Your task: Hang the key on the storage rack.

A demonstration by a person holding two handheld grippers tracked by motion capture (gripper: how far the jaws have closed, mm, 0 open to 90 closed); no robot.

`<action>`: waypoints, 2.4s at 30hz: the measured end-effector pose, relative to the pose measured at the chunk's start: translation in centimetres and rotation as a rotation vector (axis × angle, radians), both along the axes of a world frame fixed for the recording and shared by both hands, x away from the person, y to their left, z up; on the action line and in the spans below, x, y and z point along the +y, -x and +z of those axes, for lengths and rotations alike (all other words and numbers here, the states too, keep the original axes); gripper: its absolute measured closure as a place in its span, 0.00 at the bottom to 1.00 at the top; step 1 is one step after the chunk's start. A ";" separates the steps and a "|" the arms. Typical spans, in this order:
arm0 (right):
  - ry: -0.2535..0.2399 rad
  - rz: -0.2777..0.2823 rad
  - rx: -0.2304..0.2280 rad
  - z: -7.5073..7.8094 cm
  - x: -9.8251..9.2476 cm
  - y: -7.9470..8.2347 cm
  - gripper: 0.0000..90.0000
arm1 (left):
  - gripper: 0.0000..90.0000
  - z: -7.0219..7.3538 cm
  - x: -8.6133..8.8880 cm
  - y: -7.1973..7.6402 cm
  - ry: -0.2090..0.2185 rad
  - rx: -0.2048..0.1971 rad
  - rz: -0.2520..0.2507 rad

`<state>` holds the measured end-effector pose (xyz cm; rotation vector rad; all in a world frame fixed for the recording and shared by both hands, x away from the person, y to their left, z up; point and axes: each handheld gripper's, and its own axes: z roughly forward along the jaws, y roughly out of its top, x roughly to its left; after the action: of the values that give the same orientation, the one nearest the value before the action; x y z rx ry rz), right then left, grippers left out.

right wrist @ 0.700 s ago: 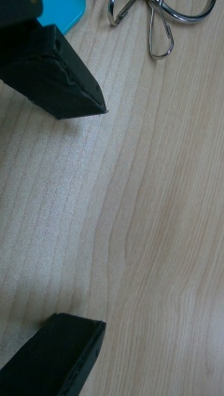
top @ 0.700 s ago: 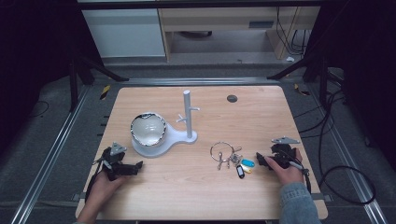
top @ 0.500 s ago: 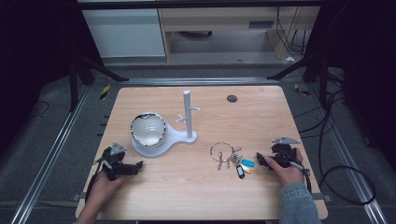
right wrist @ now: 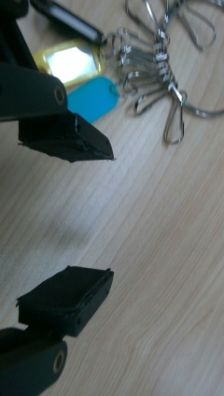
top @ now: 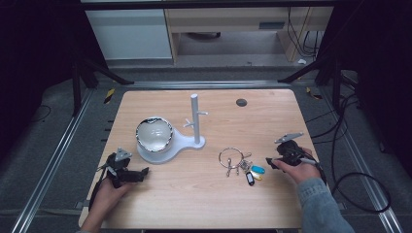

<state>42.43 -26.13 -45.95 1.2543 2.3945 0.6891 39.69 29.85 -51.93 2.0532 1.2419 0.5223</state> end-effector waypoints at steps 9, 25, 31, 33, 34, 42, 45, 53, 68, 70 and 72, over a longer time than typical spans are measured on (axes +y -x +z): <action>0.090 0.188 0.144 2.4 2.5 -1.7 0.64 | 0.00 0.0 0.0 0.0 -0.001 -0.001 -0.001; 0.101 0.248 0.215 2.8 3.0 -2.9 0.79 | 0.00 0.0 0.0 0.0 0.000 0.000 0.001; 0.106 0.277 0.230 2.9 3.7 -3.2 0.85 | 0.00 0.0 0.0 0.0 0.000 0.000 0.001; 0.114 0.289 0.239 2.7 4.1 -3.4 0.87 | 0.00 0.0 0.0 0.0 0.000 0.000 0.001; 0.117 0.295 0.241 2.5 4.3 -3.6 0.87 | 0.00 0.0 0.0 0.0 0.001 0.000 0.001; 0.149 0.344 0.235 1.8 6.8 -4.8 0.81 | 0.00 0.0 0.0 0.0 0.001 0.000 0.001; 0.179 0.376 0.240 1.3 7.7 -5.5 0.75 | 0.00 0.0 0.0 0.0 0.001 0.000 0.000; 0.227 0.420 0.269 0.5 8.5 -6.7 0.66 | 0.00 0.0 0.0 0.0 0.001 0.000 0.001; 0.267 0.491 0.326 0.0 9.3 -6.8 0.92 | 0.00 0.0 0.0 0.0 0.001 0.000 0.000; 0.257 0.489 0.334 0.2 9.2 -6.7 0.98 | 0.00 0.0 0.0 0.0 0.001 0.000 0.000; 0.259 0.484 0.336 0.2 9.1 -6.6 0.98 | 0.00 0.0 0.0 0.0 0.002 0.000 0.001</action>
<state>49.07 -17.04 -45.71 0.7327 2.9898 0.2842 39.71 29.84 -51.93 2.0514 1.2424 0.5215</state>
